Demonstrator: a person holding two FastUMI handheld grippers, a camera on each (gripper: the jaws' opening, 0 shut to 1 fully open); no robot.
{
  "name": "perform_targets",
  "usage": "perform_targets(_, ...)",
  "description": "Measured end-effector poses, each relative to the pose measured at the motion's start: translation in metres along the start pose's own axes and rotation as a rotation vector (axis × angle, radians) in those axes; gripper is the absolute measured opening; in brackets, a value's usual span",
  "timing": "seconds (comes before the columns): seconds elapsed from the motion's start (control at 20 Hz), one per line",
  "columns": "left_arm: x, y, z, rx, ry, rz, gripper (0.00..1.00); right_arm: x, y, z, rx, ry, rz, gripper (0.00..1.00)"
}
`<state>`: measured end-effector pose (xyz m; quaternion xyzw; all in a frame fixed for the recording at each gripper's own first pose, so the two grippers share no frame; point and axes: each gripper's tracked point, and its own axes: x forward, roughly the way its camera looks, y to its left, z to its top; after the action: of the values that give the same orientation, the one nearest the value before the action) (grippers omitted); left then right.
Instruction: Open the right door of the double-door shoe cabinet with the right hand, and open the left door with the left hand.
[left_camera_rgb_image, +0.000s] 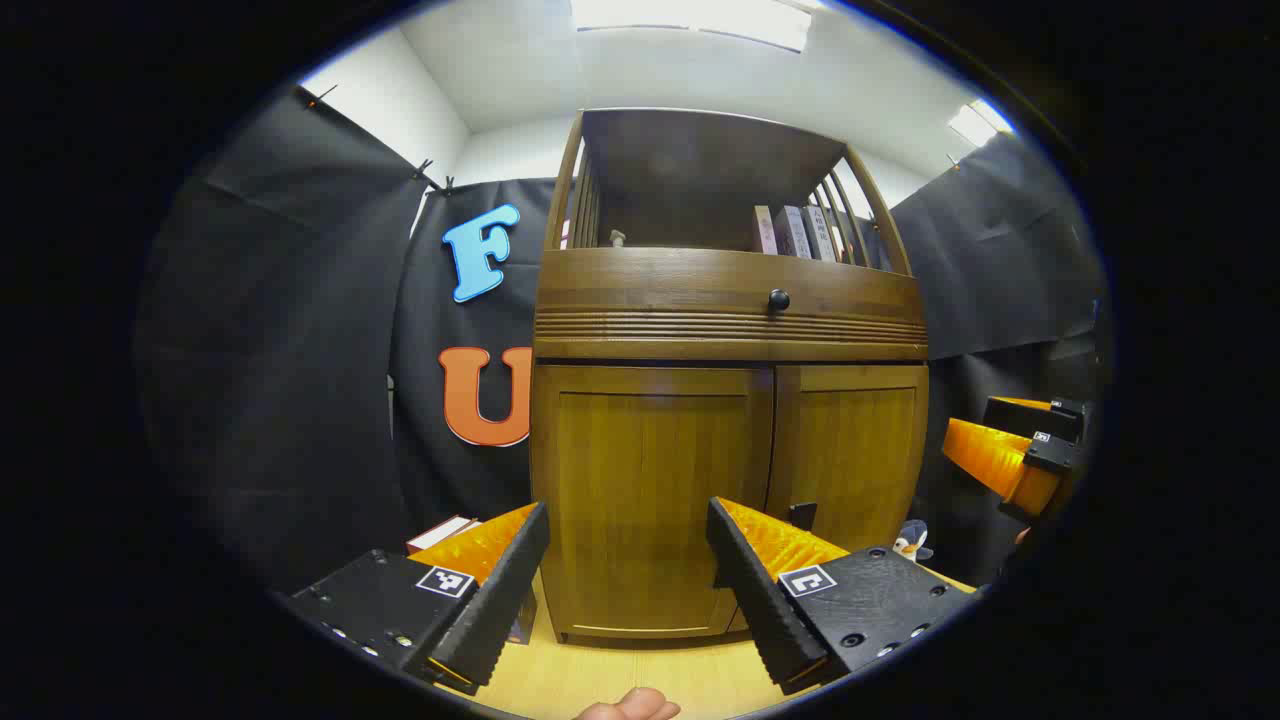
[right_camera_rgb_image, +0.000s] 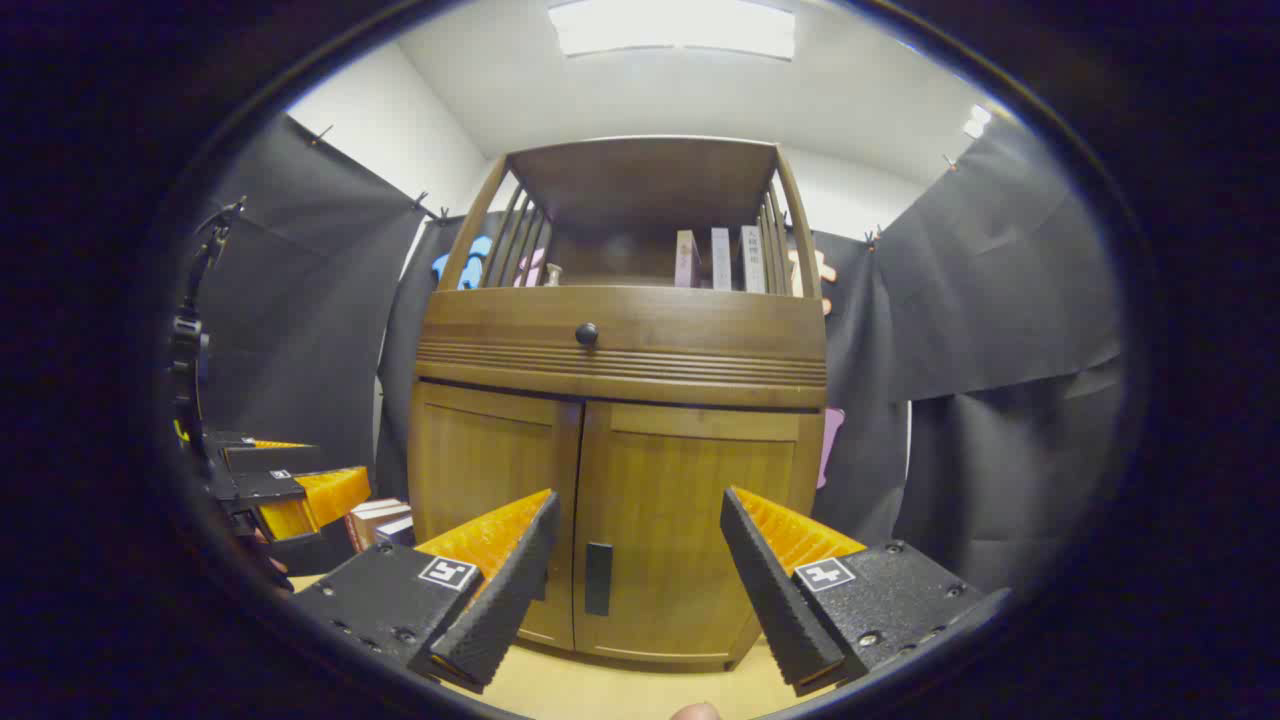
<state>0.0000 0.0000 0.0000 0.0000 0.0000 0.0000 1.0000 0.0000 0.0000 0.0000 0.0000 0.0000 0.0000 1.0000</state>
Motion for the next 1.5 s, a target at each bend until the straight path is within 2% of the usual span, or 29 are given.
perform_targets(0.2,0.0,-0.005,0.008,0.016,-0.005,0.025,1.0,0.007,0.014,-0.005,0.028,0.01,0.06,1.0)
perform_targets(0.25,-0.002,-0.007,0.011,0.021,-0.014,0.029,0.95,0.009,0.017,-0.008,0.043,0.015,0.071,1.0)
perform_targets(0.55,-0.008,0.002,0.025,0.024,-0.066,0.092,0.95,0.028,0.015,-0.023,0.083,0.04,0.069,1.0)
perform_targets(0.75,-0.012,0.003,0.022,0.018,-0.051,0.11,0.95,0.043,0.018,-0.043,0.085,0.062,0.077,1.0)
perform_targets(0.85,-0.011,0.01,0.021,0.016,-0.054,0.142,0.95,0.053,0.022,-0.053,0.09,0.071,0.084,1.0)
perform_targets(0.9,-0.009,0.009,0.018,0.011,-0.043,0.131,0.94,0.059,0.024,-0.055,0.087,0.076,0.083,1.0)
perform_targets(0.95,-0.008,0.008,0.015,0.008,-0.033,0.123,1.0,0.06,0.025,-0.058,0.084,0.084,0.081,1.0)
perform_targets(1.0,-0.007,0.009,0.013,0.011,-0.027,0.123,0.95,0.065,0.027,-0.063,0.082,0.1,0.082,1.0)
perform_targets(1.15,-0.007,0.015,0.013,0.024,-0.032,0.135,0.95,0.092,0.027,-0.089,0.076,0.159,0.088,1.0)
perform_targets(1.2,-0.007,0.016,0.013,0.026,-0.034,0.14,1.0,0.098,0.03,-0.098,0.076,0.182,0.094,1.0)
perform_targets(1.25,-0.007,0.018,0.013,0.029,-0.035,0.149,0.95,0.107,0.032,-0.107,0.08,0.205,0.098,1.0)
perform_targets(1.4,-0.006,0.025,0.008,0.035,-0.025,0.175,0.95,0.121,0.038,-0.133,0.088,0.253,0.102,1.0)
perform_targets(1.5,-0.006,0.031,0.008,0.032,-0.023,0.192,0.95,0.131,0.041,-0.153,0.09,0.304,0.097,0.96)
